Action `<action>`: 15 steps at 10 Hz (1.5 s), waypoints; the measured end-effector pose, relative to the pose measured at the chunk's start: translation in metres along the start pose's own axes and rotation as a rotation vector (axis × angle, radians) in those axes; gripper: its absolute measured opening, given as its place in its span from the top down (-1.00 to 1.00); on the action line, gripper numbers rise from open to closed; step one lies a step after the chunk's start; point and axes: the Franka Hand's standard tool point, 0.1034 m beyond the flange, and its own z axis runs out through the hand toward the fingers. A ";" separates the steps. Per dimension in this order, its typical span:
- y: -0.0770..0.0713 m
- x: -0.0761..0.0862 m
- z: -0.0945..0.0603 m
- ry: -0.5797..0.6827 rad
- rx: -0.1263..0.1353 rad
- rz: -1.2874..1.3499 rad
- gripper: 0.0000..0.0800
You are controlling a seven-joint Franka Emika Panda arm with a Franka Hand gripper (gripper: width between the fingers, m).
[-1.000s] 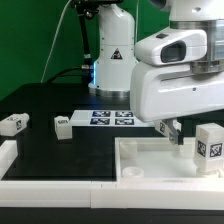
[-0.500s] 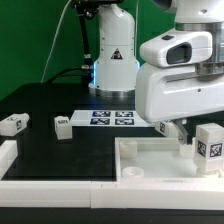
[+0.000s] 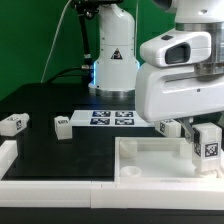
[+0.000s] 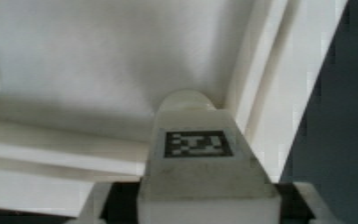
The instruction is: Assemble one leg
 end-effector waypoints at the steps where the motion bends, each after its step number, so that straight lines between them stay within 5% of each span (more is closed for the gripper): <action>1: -0.003 0.000 0.002 0.006 0.006 0.174 0.27; 6: -0.007 0.002 0.002 0.025 0.001 0.872 0.27; 10: -0.008 0.003 0.003 0.030 -0.006 0.934 0.27; 11: -0.009 0.002 0.003 0.028 -0.002 0.924 -0.22; 12: -0.008 0.002 0.003 0.029 -0.004 0.801 -0.22; 13: -0.009 0.002 0.002 0.028 -0.006 0.633 -0.54; 15: -0.012 0.002 0.003 0.026 -0.009 0.370 -0.61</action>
Offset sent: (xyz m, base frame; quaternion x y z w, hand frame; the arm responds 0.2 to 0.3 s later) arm 0.0024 -0.0014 -0.0142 -0.0287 0.0004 0.3628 0.9314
